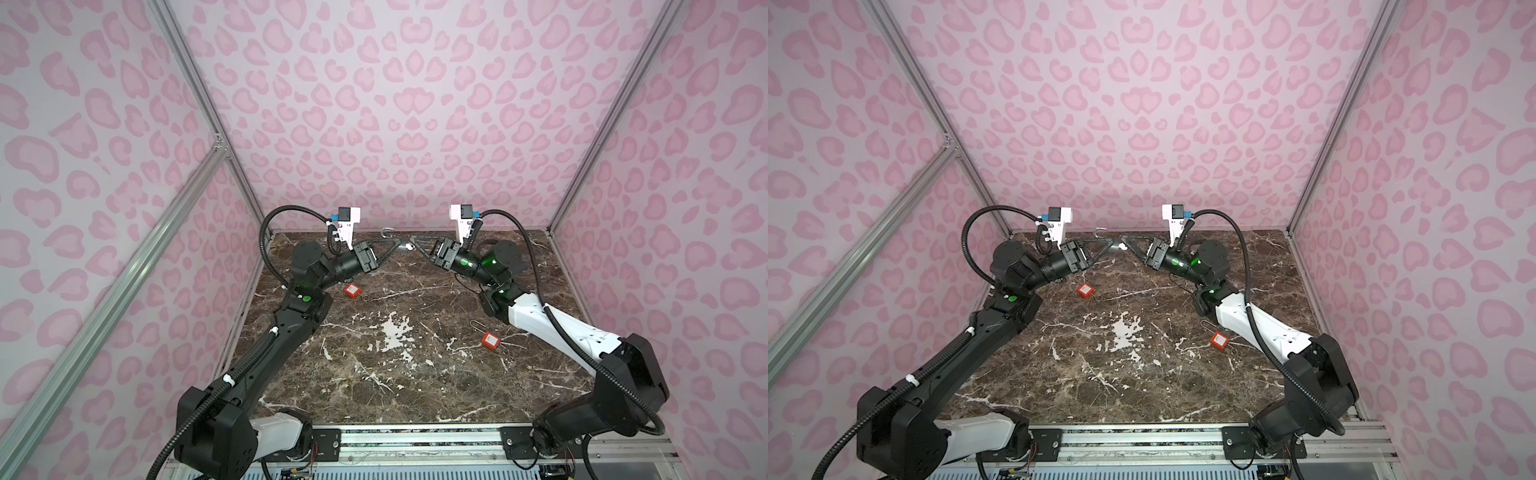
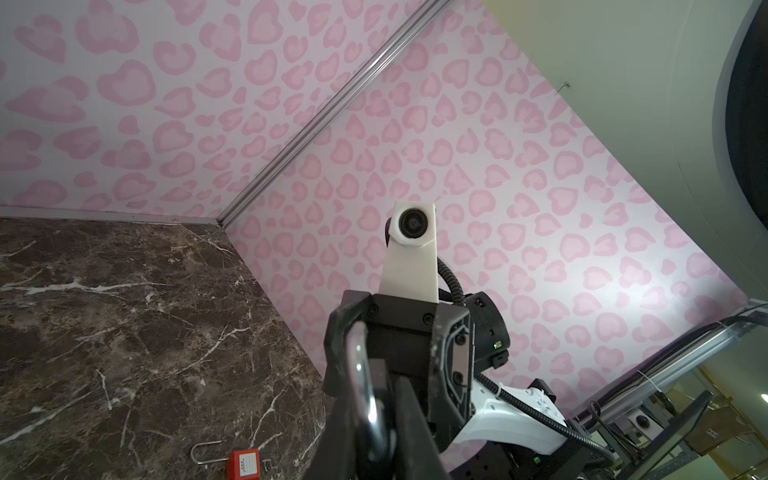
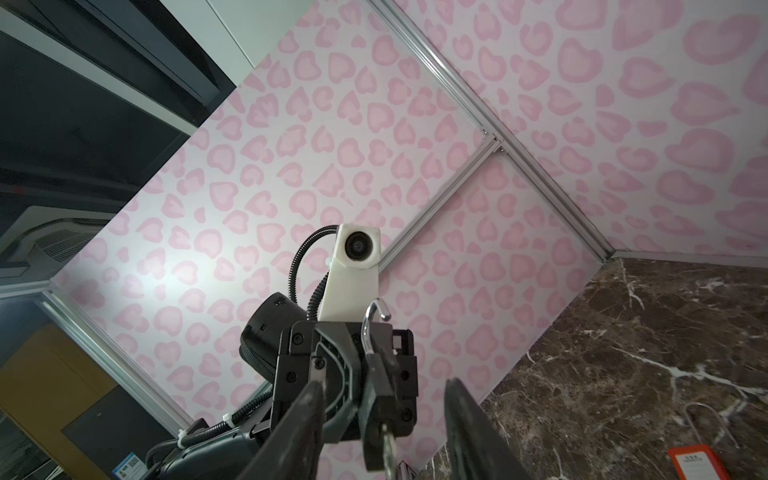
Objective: Lock with the key
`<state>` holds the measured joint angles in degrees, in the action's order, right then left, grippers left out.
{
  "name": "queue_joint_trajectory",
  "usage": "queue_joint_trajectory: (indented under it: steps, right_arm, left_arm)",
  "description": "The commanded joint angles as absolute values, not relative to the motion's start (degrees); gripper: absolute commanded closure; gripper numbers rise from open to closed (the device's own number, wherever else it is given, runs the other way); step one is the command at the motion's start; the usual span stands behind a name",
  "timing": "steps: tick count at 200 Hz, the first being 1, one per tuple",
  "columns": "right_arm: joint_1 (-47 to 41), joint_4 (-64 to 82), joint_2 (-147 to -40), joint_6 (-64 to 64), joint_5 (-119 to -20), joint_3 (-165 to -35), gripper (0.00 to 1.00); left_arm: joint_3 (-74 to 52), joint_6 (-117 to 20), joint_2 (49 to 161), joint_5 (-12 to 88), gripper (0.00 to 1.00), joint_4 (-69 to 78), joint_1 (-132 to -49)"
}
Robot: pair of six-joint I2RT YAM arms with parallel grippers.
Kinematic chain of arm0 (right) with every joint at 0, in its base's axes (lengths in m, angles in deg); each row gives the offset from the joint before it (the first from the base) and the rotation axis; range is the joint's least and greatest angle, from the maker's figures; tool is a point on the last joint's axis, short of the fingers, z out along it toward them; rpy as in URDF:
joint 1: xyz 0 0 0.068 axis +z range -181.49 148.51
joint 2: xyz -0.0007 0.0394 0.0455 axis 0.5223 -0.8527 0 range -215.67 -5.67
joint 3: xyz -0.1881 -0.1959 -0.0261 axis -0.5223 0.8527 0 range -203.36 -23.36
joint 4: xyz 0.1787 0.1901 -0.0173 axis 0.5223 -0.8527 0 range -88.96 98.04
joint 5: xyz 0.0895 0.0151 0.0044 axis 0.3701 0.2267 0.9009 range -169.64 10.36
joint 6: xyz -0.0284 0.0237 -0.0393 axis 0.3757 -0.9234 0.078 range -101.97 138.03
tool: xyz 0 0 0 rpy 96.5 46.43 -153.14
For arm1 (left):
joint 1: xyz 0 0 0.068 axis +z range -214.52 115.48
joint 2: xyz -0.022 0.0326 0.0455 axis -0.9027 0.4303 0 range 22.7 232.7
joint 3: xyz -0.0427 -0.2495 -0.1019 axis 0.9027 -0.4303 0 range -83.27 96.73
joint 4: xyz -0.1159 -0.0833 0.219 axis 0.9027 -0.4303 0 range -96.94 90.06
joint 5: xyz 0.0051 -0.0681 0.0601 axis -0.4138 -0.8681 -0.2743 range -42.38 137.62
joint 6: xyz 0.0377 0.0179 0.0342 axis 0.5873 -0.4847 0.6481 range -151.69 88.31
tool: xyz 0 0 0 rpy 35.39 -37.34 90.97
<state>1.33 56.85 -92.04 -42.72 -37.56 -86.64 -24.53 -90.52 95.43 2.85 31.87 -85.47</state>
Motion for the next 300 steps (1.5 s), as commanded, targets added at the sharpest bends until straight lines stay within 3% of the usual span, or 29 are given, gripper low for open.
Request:
queue_joint_trajectory:
  steps: [1, 123, 205, 236, 269, 282, 300]
  right_arm:
    - [2.0, 59.8, -92.3, -43.6, -36.7, -87.0, 0.56]
    - [3.7, 57.5, -92.5, -42.7, -36.7, -85.7, 0.79]
    - [3.9, 59.5, -93.6, -43.8, -36.6, -86.6, 0.79]
    - [3.9, 59.9, -93.9, -43.8, -36.4, -86.7, 0.92]
    - [3.9, 59.5, -93.3, -43.3, -37.1, -86.2, 0.98]
    - [3.8, 59.1, -93.0, -42.9, -37.4, -85.8, 0.99]
    - [3.6, 59.2, -92.6, -42.6, -37.4, -85.3, 0.99]
  left_arm:
    - [-24.4, -91.1, 95.2, 2.4, 0.97, 36.4, -85.3]
    - [-24.7, -93.6, 96.4, 1.7, 0.96, 38.9, -85.1]
    - [-26.5, -93.4, 95.3, 1.6, 0.96, 39.4, -85.1]
    - [-26.4, -93.3, 95.4, 1.6, 0.96, 39.1, -85.1]
    - [-26.4, -93.4, 95.8, 1.5, 0.65, 38.6, -84.5]
    - [-26.4, -93.5, 95.8, 1.4, 0.45, 38.6, -84.1]
    - [-26.3, -93.4, 95.6, 1.5, 0.35, 38.3, -83.3]
